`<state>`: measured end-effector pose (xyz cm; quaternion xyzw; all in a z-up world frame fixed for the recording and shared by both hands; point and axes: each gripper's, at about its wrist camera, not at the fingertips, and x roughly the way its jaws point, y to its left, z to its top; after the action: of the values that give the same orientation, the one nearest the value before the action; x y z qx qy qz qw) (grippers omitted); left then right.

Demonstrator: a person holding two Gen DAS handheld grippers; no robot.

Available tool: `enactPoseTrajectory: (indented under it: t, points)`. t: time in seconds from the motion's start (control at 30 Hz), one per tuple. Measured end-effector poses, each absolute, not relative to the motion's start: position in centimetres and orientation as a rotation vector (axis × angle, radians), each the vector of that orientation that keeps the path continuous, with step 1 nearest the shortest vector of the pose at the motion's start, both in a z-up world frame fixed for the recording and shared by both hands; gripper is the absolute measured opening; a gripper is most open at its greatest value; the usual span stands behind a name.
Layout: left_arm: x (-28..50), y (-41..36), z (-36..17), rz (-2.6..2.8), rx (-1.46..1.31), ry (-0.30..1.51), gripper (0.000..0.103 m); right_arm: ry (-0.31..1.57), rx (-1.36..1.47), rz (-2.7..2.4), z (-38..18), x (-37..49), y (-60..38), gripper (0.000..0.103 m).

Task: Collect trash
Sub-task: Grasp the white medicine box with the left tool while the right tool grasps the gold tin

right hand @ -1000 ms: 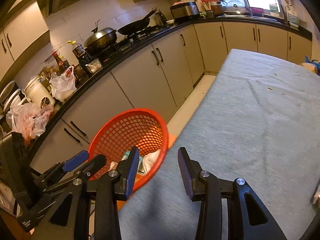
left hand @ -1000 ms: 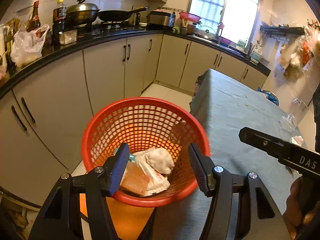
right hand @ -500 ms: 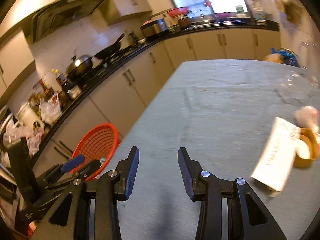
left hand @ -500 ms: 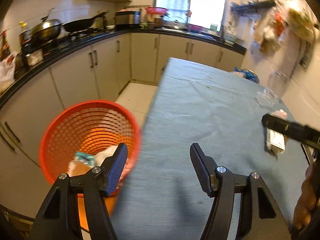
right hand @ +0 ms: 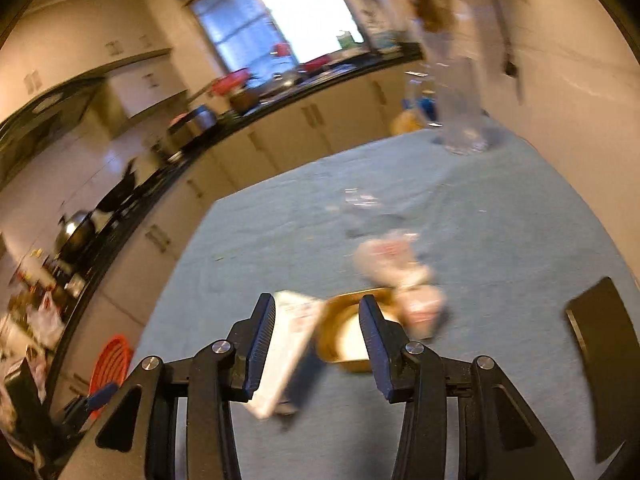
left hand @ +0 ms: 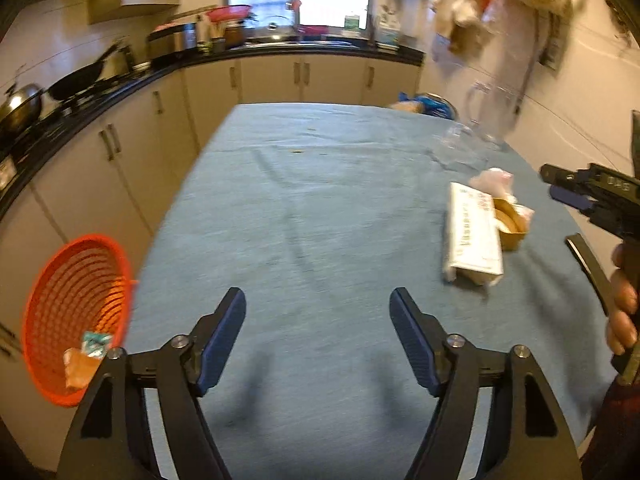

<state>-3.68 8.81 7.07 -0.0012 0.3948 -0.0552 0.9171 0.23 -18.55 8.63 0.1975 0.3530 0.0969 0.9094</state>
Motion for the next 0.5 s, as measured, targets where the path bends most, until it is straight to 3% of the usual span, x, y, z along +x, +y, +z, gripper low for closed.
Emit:
enactPoseTrajectory:
  t: [0.1,0.17,0.27,0.5]
  points:
    - [-2.3,6.1,7.4,-0.164,0.000,0.827,0.077,0.754,0.469,0.185,7.1,0.8,-20.7,0.047]
    - [-1.3,4.0,7.2,-0.204,0.011,0.843,0.079,0.770,0.514,0.200,5.8,1.2,-21.3,0.037]
    - [0.3,1.2,6.8,-0.236,0.034,0.857,0.079,0.800,0.551,0.222,4.3,1.9,-21.6,0.032]
    - [3.2,-2.7,5.1,-0.285,0.083,0.890,0.081,0.810,0.524,0.236,3.8,2.0,-21.3,0.032]
